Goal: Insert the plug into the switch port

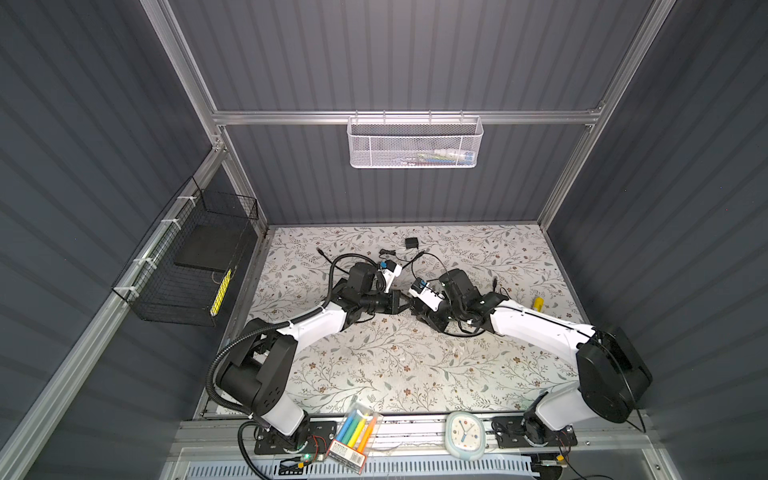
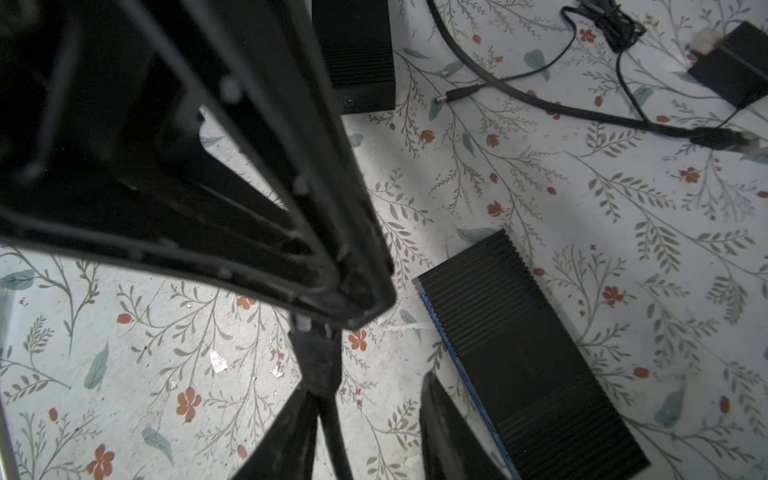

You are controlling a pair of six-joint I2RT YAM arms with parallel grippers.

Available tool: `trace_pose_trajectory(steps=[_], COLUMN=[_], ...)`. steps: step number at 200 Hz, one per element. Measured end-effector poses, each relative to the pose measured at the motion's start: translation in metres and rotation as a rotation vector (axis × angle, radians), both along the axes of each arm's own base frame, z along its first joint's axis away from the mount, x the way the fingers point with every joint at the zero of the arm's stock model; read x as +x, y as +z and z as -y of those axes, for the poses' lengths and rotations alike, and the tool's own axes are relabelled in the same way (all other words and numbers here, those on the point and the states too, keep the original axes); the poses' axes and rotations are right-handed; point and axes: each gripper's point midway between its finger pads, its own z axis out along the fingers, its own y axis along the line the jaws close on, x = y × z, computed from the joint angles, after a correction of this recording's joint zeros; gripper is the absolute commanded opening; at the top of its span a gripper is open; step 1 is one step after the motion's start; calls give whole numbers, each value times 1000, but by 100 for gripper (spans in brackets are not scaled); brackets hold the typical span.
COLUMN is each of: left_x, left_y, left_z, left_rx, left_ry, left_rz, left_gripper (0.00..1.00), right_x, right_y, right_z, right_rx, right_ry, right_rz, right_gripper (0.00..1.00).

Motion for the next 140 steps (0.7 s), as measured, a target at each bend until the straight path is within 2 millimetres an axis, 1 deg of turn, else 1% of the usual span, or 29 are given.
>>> trace_pose_trajectory(steps=[52,77,94,140], left_x=[1,1,1,2], left_y=[-2,-2,-1,-1], left_z=[-1,-1,-1,-1], left_rx=[8,8,6,4], left_ry=[8,9,9,10], left_rz=[-2,-1,2,6], left_gripper=[0,0,0,0], right_x=[2,2,2,2], right_y=[-5,-4,-3,-1], right_z=[-17,-21,-23,-22], right_rx=[6,22,31,35], right_ry=[23,24,25,13], right_rz=[-3,-10,-7,-4], right_gripper=[26,19,19,20])
